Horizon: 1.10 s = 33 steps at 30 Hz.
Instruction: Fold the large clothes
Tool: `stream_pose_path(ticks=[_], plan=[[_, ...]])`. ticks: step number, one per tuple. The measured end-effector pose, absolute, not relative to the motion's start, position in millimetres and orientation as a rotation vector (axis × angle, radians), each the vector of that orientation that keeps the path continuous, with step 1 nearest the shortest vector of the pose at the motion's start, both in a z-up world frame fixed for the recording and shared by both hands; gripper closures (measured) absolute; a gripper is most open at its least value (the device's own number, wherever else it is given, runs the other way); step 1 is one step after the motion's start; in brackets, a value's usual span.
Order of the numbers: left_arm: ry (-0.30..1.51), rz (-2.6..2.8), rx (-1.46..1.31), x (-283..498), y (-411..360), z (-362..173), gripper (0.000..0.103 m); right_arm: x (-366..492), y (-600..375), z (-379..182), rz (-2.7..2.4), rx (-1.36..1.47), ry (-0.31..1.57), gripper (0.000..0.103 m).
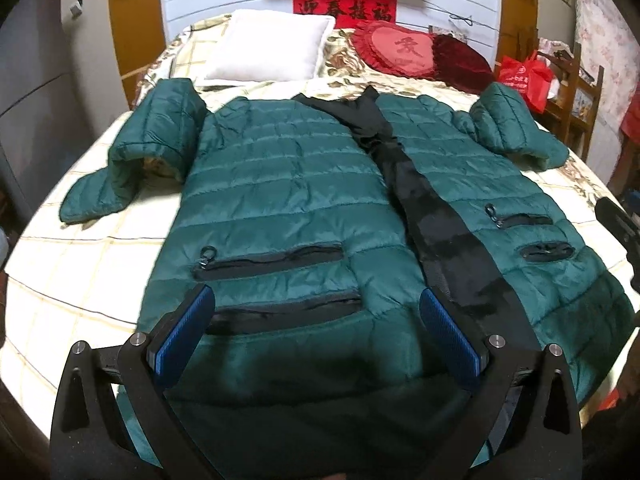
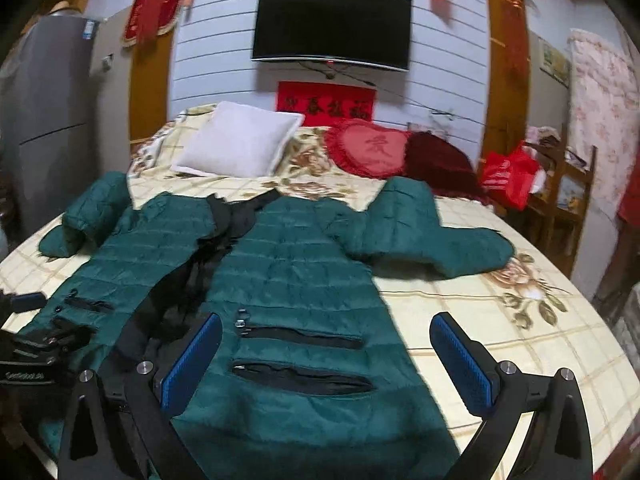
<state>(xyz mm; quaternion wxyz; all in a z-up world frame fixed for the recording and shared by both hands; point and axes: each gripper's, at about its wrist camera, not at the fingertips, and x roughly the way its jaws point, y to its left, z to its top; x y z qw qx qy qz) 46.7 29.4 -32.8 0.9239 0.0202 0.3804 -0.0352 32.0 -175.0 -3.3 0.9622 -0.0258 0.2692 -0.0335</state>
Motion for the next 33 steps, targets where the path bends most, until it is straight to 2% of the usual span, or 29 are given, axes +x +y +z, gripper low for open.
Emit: stream_pose_path(ticks=[14, 22, 33], plan=[[0.859, -0.074, -0.024, 51.8, 37.0, -45.3, 0.000, 41.3, -190.4, -13.0, -0.101, -0.027, 0.577, 0.000], [0.842, -0.065, -0.012, 48.8, 36.6, -43.9, 0.000, 38.2, -189.5, -11.1, -0.102, -0.033, 0.548, 0.000], [0.681, -0.037, -0.013, 37.4, 41.4, -31.3, 0.000, 36.2, -189.2, -10.1, -0.099, -0.048, 0.541, 0.000]])
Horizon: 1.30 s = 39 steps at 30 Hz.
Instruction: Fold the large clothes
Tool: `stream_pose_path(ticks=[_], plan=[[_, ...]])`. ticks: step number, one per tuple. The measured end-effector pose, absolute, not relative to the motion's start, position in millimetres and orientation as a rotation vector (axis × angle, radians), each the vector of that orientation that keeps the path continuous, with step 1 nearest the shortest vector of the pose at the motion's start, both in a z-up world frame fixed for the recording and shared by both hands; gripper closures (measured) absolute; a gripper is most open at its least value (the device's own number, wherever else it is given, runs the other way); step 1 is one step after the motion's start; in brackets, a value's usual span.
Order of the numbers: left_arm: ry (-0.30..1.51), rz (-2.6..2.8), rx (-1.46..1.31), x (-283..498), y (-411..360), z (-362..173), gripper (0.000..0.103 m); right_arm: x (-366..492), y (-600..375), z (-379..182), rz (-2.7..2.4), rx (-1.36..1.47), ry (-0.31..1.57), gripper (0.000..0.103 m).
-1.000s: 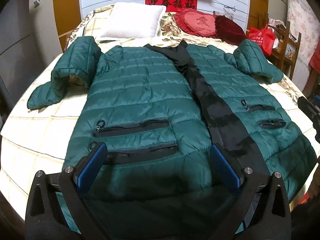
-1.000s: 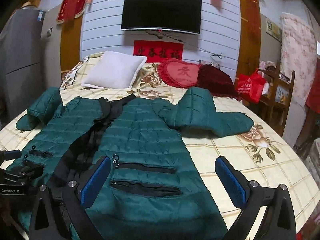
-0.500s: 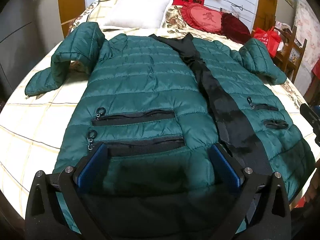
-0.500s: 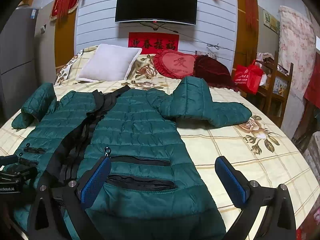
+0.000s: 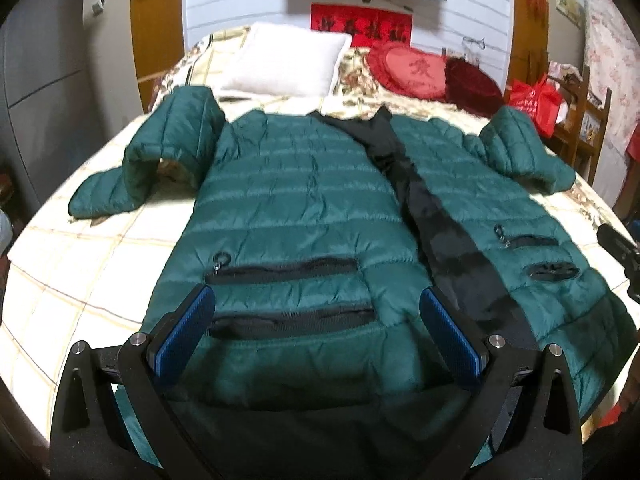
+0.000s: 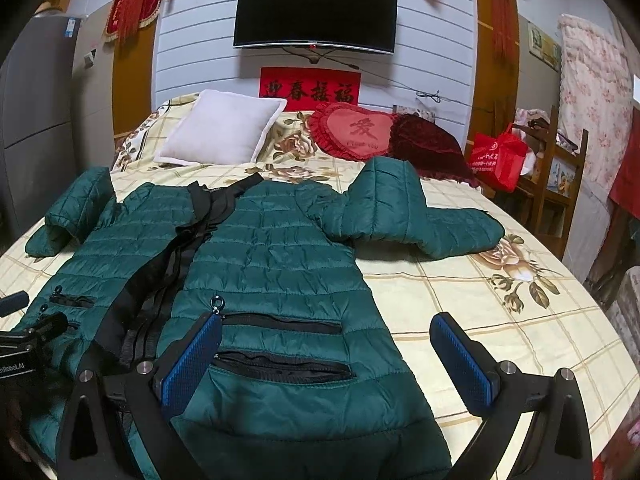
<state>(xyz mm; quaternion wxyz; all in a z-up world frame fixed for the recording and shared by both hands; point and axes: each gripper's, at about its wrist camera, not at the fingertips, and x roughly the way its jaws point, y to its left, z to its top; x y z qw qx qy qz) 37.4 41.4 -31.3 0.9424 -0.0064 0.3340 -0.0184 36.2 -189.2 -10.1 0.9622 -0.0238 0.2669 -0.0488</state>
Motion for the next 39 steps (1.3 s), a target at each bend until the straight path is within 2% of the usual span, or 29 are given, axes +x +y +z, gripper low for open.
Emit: stream_pose_path(ticks=[15, 39], plan=[[0.791, -0.027, -0.026, 47.2, 46.2, -36.7, 0.000, 37.9, -188.7, -9.8, -0.099, -0.044, 0.538, 0.000], [0.810, -0.039, -0.005, 48.4, 44.0, -40.3, 0.000, 34.4, -192.1, -8.9, -0.102, -0.043, 0.526, 0.000]])
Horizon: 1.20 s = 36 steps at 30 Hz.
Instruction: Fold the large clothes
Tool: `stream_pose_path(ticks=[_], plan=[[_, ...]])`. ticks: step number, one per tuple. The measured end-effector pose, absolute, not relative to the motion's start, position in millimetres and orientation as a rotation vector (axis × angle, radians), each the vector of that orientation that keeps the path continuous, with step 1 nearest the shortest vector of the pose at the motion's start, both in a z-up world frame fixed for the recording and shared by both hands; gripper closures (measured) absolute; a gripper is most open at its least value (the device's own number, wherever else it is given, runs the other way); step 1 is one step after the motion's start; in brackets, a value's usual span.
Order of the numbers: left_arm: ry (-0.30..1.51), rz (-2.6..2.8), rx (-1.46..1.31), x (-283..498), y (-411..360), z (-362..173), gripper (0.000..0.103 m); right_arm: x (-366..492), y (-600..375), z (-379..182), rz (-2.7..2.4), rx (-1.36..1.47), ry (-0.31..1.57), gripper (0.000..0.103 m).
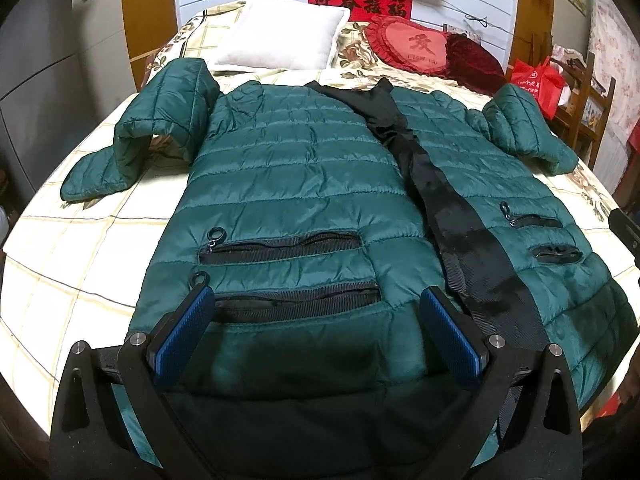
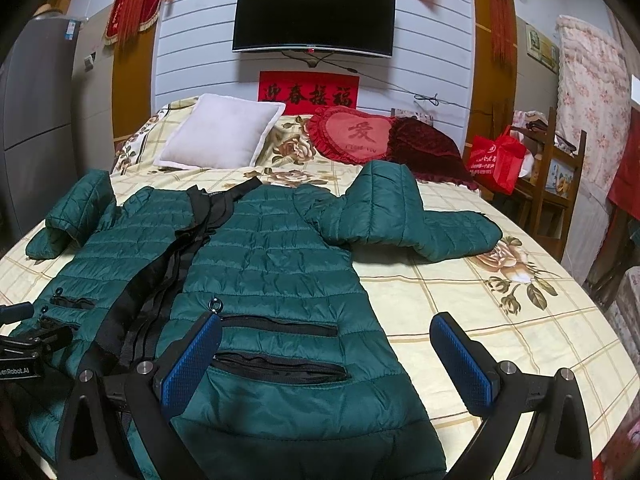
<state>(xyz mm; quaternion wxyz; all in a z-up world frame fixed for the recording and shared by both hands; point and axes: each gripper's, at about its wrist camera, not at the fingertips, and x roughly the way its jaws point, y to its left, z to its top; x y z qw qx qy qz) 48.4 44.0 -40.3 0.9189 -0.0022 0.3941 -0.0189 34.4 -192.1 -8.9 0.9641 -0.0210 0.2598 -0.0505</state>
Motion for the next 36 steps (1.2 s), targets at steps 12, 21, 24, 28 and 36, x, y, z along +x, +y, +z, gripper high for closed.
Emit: stream_pose_path(ticks=[12, 21, 24, 28, 36], plan=[[0.820, -0.041, -0.003, 49.0, 44.5, -42.6, 0.000, 34.3, -192.2, -8.5, -0.102, -0.042, 0.526, 0.000], [0.821, -0.042, -0.004, 49.3, 44.3, -43.1, 0.000, 34.2, -192.0, -8.7, -0.101, -0.042, 0.526, 0.000], [0.822, -0.043, -0.004, 49.3, 44.3, -43.5, 0.000, 34.3, -192.1, -8.5, -0.103, -0.043, 0.527, 0.000], [0.821, -0.042, -0.005, 49.3, 44.2, -43.4, 0.000, 34.1, -192.0, -8.4, -0.102, -0.046, 0.527, 0.000], [0.823, -0.042, -0.005, 49.0, 44.4, -44.2, 0.000, 33.3, -193.9, -7.7, -0.103, -0.042, 0.525, 0.000]])
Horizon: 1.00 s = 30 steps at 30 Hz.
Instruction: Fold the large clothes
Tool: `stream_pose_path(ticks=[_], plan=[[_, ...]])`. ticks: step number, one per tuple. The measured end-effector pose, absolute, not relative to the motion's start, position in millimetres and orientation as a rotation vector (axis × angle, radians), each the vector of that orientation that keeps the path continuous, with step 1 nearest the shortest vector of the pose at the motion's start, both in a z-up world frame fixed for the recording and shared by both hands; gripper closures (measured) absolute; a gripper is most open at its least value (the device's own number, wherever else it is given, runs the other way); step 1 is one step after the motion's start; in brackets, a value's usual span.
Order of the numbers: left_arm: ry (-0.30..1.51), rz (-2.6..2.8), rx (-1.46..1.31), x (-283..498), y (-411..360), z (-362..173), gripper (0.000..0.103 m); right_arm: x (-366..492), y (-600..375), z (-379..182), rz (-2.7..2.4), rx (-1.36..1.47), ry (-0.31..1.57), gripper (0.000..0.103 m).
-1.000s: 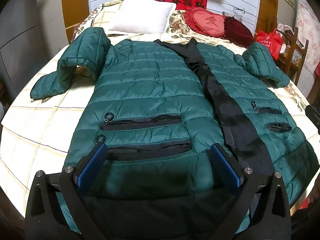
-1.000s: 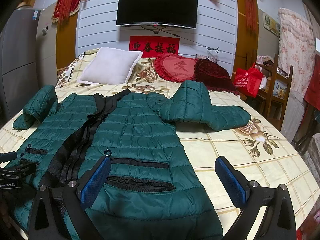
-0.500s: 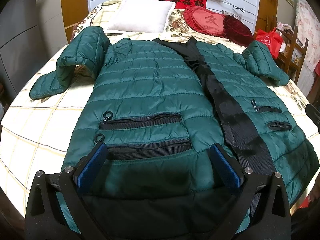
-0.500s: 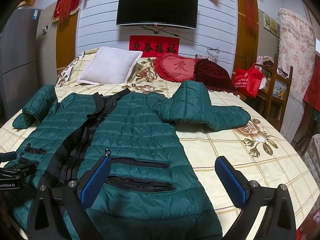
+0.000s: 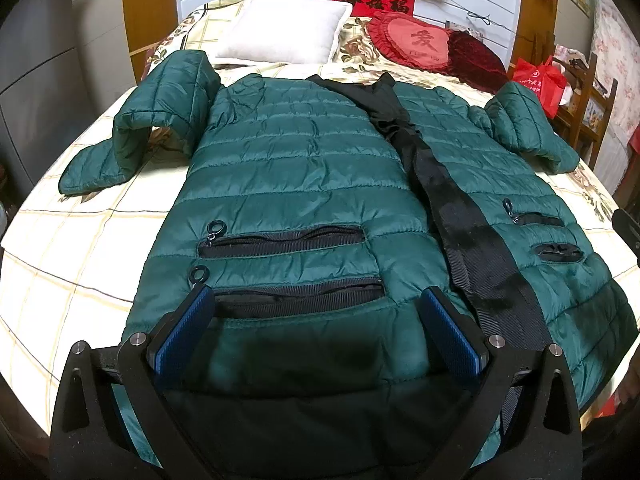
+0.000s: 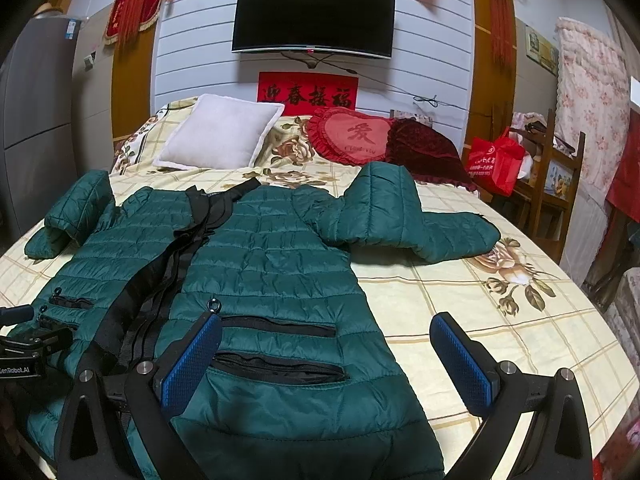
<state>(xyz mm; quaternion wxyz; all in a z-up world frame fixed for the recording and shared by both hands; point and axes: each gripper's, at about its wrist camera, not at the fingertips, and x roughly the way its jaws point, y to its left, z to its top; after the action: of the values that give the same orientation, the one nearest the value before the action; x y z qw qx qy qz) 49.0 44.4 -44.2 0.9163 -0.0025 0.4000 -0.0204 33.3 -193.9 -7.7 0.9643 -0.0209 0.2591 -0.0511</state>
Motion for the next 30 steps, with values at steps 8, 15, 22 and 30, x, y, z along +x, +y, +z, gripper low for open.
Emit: stream_pose_path(ticks=[8, 15, 22, 30], plan=[[0.823, -0.040, -0.005, 48.8, 45.1, -45.4, 0.000, 33.0, -194.5, -7.1, -0.104, -0.042, 0.523, 0.000], [0.823, -0.040, -0.005, 49.2, 45.4, -45.1, 0.000, 32.5, -196.3, -6.5, -0.104, -0.043, 0.522, 0.000], [0.824, -0.039, -0.006, 48.9, 46.4, -46.0, 0.000, 32.3, -196.4, -6.4, -0.105, -0.043, 0.522, 0.000], [0.827, -0.039, -0.009, 48.4, 49.1, -48.2, 0.000, 32.1, -196.6, -6.0, -0.105, -0.043, 0.520, 0.000]])
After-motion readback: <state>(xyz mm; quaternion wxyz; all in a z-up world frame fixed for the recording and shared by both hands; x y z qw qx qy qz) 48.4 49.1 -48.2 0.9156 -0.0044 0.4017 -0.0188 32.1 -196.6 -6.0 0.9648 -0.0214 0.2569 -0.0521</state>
